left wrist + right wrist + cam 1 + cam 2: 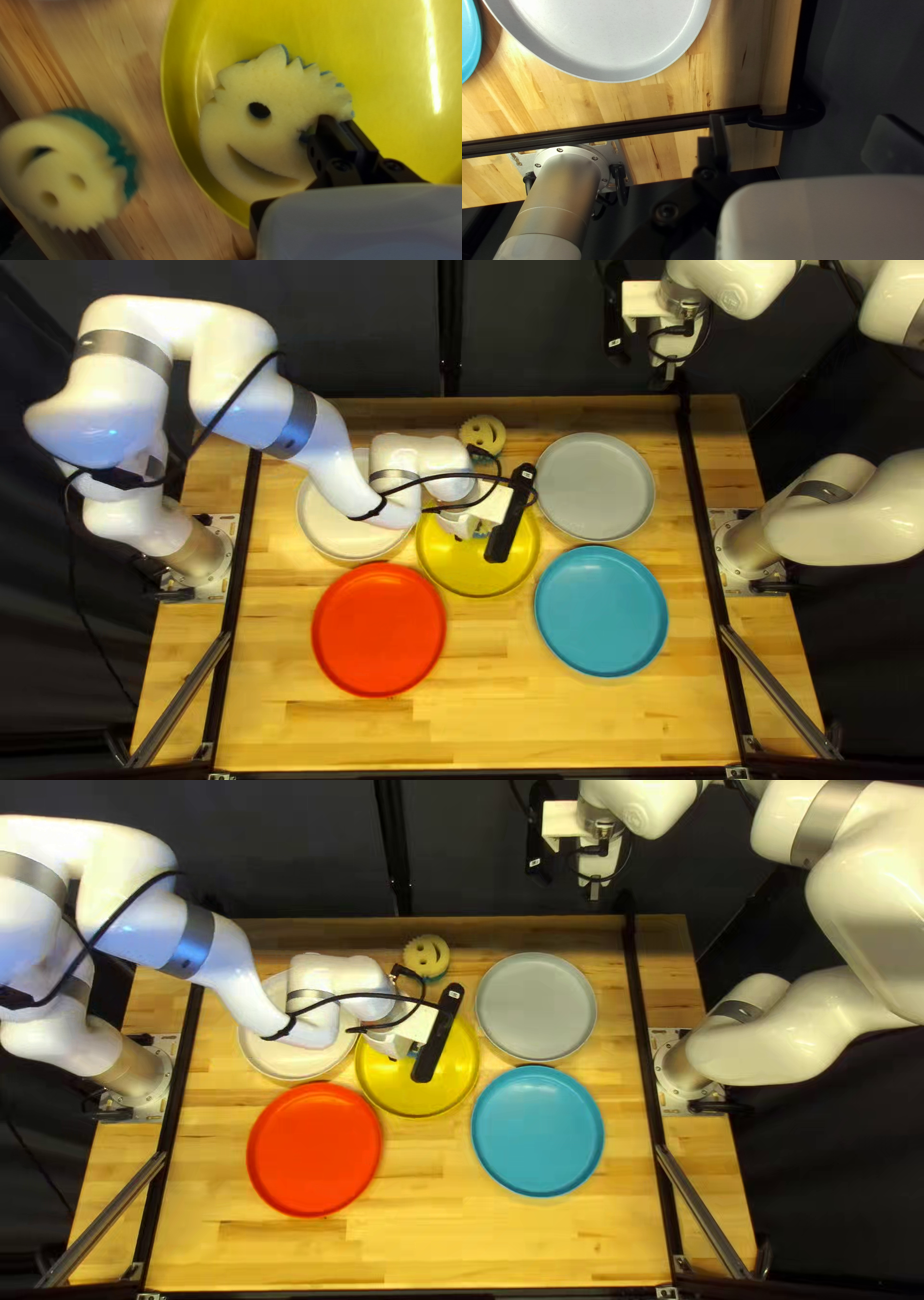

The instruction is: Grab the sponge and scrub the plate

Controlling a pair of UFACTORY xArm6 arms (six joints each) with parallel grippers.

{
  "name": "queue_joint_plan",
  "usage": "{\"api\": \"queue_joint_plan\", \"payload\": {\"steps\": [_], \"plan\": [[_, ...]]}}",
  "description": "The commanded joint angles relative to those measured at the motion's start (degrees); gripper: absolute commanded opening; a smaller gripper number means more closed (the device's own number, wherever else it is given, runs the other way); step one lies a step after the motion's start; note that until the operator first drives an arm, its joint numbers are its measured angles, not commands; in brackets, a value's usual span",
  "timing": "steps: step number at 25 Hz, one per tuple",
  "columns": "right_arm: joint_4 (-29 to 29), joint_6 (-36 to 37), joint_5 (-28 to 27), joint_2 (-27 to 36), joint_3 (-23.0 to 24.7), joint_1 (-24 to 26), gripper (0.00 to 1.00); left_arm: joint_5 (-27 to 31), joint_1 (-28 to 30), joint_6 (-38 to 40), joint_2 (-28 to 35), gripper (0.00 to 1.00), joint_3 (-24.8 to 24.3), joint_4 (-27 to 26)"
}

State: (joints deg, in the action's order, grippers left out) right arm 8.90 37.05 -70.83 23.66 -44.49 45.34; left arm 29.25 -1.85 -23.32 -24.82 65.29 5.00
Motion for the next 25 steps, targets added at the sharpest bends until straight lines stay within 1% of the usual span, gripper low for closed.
{"api": "queue_joint_plan", "payload": {"steps": [1,2,9,14,16,18,20,22,23,25], "plan": [[0.0,0.0,0.0,0.0,0.0,0.0,1.00,-0.1,0.4,-1.2,-0.7,0.00,0.1,-0.5],[0.0,0.0,0.0,0.0,0.0,0.0,1.00,-0.3,0.5,-1.3,-0.4,0.00,-0.3,-0.5],[0.0,0.0,0.0,0.0,0.0,0.0,1.00,-1.7,1.7,2.3,8.2,0.00,-10.8,0.8],[0.0,0.0,0.0,0.0,0.0,0.0,1.00,-3.0,2.3,4.7,12.4,0.00,-17.4,1.6],[0.0,0.0,0.0,0.0,0.0,0.0,1.00,-3.2,2.3,5.0,13.0,0.00,-18.8,1.4],[0.0,0.0,0.0,0.0,0.0,0.0,1.00,-3.2,2.3,5.0,12.7,0.00,-18.6,1.2],[0.0,0.0,0.0,0.0,0.0,0.0,1.00,-2.6,2.5,4.9,11.5,0.00,-16.7,1.0],[0.0,0.0,0.0,0.0,0.0,0.0,1.00,-2.0,2.5,4.6,10.1,0.00,-14.5,1.0],[0.0,0.0,0.0,0.0,0.0,0.0,1.00,-1.4,2.4,4.2,8.5,0.00,-12.0,0.9],[0.0,0.0,0.0,0.0,0.0,0.0,1.00,-0.9,2.2,3.4,6.1,0.00,-8.8,0.8]]}}
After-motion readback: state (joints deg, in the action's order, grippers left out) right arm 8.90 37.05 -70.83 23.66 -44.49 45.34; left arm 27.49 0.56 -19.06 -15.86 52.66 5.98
